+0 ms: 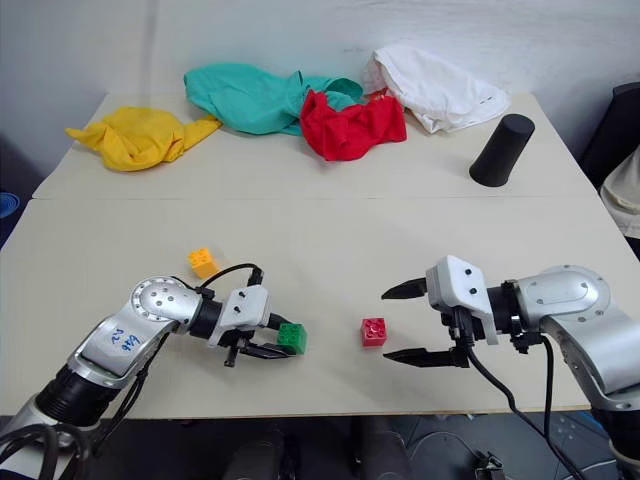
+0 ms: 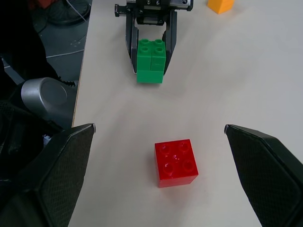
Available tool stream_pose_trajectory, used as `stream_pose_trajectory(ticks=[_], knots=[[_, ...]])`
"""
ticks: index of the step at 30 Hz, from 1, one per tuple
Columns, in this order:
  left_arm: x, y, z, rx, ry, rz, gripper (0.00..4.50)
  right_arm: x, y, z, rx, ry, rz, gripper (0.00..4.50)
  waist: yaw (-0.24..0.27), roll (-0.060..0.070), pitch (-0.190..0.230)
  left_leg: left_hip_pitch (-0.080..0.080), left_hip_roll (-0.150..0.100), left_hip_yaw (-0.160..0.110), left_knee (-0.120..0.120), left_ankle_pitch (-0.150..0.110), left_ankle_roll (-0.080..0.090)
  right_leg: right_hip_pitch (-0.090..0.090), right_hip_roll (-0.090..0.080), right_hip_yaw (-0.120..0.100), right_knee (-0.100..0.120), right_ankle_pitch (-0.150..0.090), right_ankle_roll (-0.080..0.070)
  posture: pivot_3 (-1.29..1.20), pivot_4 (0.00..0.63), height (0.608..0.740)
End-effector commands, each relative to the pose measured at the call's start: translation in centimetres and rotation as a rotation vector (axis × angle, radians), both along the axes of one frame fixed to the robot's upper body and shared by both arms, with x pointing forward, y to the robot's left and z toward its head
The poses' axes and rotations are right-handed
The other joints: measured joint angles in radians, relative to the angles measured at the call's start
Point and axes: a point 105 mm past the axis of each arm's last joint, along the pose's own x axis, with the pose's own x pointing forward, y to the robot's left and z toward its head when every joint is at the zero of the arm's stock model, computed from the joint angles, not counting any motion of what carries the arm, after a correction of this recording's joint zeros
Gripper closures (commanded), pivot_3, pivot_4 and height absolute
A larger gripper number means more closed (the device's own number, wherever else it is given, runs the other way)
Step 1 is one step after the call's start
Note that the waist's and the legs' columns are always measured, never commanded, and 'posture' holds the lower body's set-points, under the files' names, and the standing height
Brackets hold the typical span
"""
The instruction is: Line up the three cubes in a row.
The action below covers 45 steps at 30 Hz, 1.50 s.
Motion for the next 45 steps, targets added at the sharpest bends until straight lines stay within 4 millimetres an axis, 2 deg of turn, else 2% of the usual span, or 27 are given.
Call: stream_pose_trajectory(ticks=[1, 8, 14, 15, 21, 23, 30, 33, 36, 38, 42, 45], knots=[[0.6, 0.1, 0.1, 0.023, -0.033, 0.019, 3.01, -0.2, 0.4, 1.0, 0.019, -0.037, 0.016, 0.00, 0.001, 0.000, 0.000, 0.000, 0.000, 0.000, 0.000, 0.000, 0.000, 0.000, 0.000, 0.000, 0.000, 0.000, 0.000, 0.00, 0.150, 0.740], [1.0, 0.6, -0.2, 0.057, -0.051, 0.064, 3.01, 0.1, 0.5, 1.1, 0.028, -0.041, 0.017, 0.00, 0.006, 0.000, 0.000, 0.000, 0.000, 0.000, 0.000, 0.000, 0.000, 0.000, 0.000, 0.000, 0.000, 0.000, 0.000, 0.00, 0.150, 0.740], [0.3, 0.7, -0.4, 0.056, -0.015, 0.055, 3.01, 0.4, 0.7, 1.2, 0.045, -0.043, 0.019, 0.00, 0.008, 0.000, 0.000, 0.000, 0.000, 0.000, 0.000, 0.000, 0.000, 0.000, 0.000, 0.001, 0.000, 0.000, 0.000, 0.00, 0.150, 0.740], [0.3, 0.7, -0.4, 0.054, -0.011, 0.060, 2.30, 0.4, 0.7, 1.2, 0.045, -0.043, 0.020, 0.00, 0.009, 0.000, 0.000, 0.000, 0.000, 0.000, 0.000, 0.000, 0.000, 0.000, 0.000, 0.001, 0.000, 0.000, 0.000, 0.00, 0.150, 0.740], [0.4, 2.0, 0.8, 0.036, 0.002, 0.117, 0.47, 0.7, 0.7, 1.1, 0.049, -0.044, 0.026, 0.00, 0.017, 0.000, 0.000, 0.000, 0.000, 0.000, 0.001, 0.000, 0.000, 0.000, 0.000, 0.001, 0.001, 0.000, 0.000, 0.00, 0.150, 0.740], [0.5, 2.9, 1.4, 0.027, 0.003, 0.155, 0.05, 0.9, 0.7, 1.2, 0.052, -0.046, 0.028, 0.00, 0.016, 0.000, 0.000, 0.000, 0.000, 0.000, 0.001, 0.000, 0.000, 0.000, 0.000, 0.001, 0.001, 0.000, 0.000, 0.00, 0.150, 0.740], [-1.3, 8.4, 3.3, 0.025, 0.016, 0.366, 0.05, 1.7, 0.7, 1.6, 0.064, -0.059, 0.039, 0.00, 0.012, 0.000, 0.000, 0.000, 0.001, 0.000, 0.001, 0.000, 0.000, 0.000, 0.001, 0.001, 0.001, 0.000, 0.000, 0.00, 0.150, 0.740], [-2.6, 13.1, 4.0, -0.020, 0.021, 0.579, 0.05, 1.8, 0.6, 2.3, 0.079, -0.049, 0.055, 0.00, 0.010, 0.000, 0.000, 0.000, 0.001, 0.000, 0.001, 0.000, 0.000, 0.000, 0.000, 0.001, 0.001, 0.000, 0.000, 0.00, 0.150, 0.740], [-4.7, 19.8, 3.5, -0.147, 0.013, 0.907, 0.05, 2.2, 0.3, 2.8, 0.090, -0.036, 0.059, 0.00, -0.001, 0.000, 0.000, 0.000, 0.002, 0.000, 0.001, -0.001, 0.000, 0.000, 0.000, 0.001, 0.000, 0.000, -0.001, 0.00, 0.150, 0.740], [-6.2, 22.6, 3.1, -0.174, -0.006, 1.032, 0.05, 2.3, 0.0, 2.9, 0.095, -0.023, 0.057, 0.00, -0.004, 0.000, 0.000, 0.000, 0.002, 0.000, 0.000, -0.001, 0.001, 0.000, -0.001, 0.000, 0.000, 0.000, -0.001, 0.00, 0.150, 0.740], [-7.4, 25.3, 3.0, -0.161, -0.050, 1.134, 0.05, 2.5, -0.9, 3.1, 0.083, -0.009, 0.047, 0.00, 0.007, -0.001, -0.001, 0.000, 0.000, -0.002, 0.000, -0.001, 0.002, 0.000, -0.003, -0.002, -0.001, 0.000, -0.001, 0.00, 0.150, 0.740], [-6.8, 24.7, 3.3, -0.148, -0.075, 1.092, 0.05, 2.5, -1.5, 3.1, 0.071, -0.005, 0.036, 0.00, 0.018, -0.001, -0.001, 0.000, -0.001, -0.002, 0.000, -0.002, 0.003, 0.001, -0.006, -0.003, -0.001, 0.000, -0.001, 0.00, 0.150, 0.740]])
